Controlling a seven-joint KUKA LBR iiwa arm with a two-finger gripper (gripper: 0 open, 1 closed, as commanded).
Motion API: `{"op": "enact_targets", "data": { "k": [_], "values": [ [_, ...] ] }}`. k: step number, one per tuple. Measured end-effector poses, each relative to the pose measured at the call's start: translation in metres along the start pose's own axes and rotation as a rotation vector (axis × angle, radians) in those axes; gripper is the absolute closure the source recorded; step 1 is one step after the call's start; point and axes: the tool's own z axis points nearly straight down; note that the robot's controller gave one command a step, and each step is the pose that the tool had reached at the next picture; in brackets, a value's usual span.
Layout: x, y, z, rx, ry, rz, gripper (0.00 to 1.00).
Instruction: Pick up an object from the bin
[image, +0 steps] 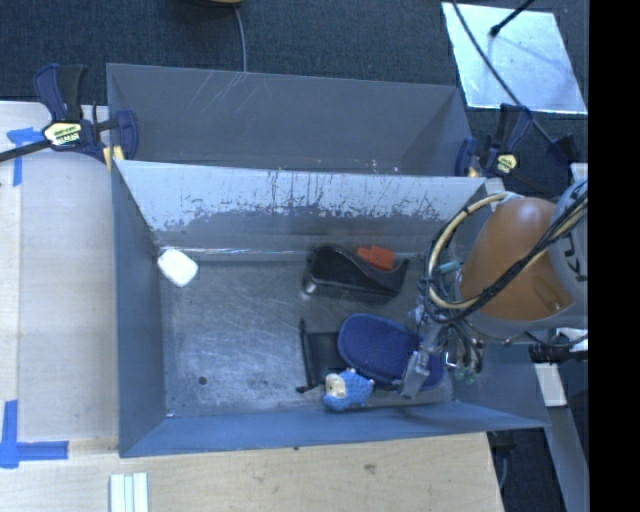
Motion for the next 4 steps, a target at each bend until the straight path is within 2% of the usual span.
{"op": "enact_targets", "data": {
  "k": [1,2,3,4],
  "values": [
    [-0.008,0.003,0.031,0.000,0.004,0.226,0.00],
    [-0.008,0.003,0.030,0.000,0.003,0.222,0.00],
    [-0.009,0.004,0.028,-0.002,0.000,0.222,1.00],
    [-0.012,0.003,-0.042,-0.003,-0.010,0.220,1.00]
  ]
}}
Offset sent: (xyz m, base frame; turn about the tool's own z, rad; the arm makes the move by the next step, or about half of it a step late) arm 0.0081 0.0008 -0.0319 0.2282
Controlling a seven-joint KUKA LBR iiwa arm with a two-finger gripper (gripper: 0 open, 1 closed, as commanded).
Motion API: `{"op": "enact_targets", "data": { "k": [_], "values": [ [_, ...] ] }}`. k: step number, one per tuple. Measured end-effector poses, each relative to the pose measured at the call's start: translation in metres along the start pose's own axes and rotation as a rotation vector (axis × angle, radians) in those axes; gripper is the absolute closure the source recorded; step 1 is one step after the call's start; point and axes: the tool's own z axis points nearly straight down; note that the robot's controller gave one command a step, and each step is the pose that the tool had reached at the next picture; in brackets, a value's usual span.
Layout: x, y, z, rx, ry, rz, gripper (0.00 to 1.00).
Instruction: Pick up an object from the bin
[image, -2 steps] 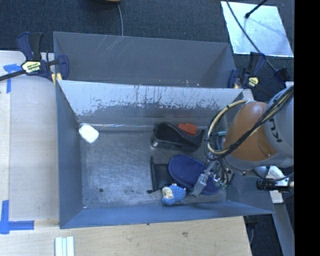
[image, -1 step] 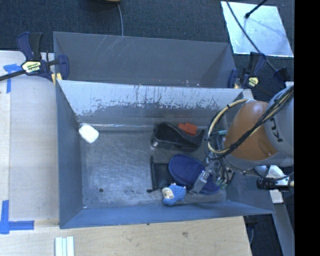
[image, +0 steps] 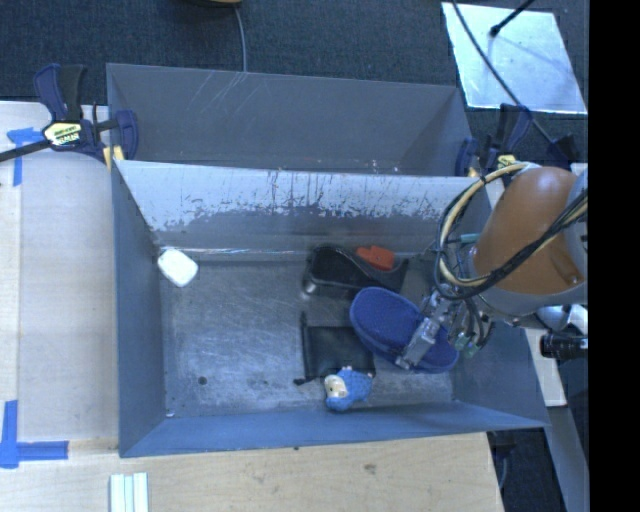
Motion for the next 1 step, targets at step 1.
{"op": "enact_targets", "data": {
  "k": [1],
  "values": [
    [-0.0023,0.0005,-0.0498,0.000,0.001,-0.002,1.00]
  ]
}}
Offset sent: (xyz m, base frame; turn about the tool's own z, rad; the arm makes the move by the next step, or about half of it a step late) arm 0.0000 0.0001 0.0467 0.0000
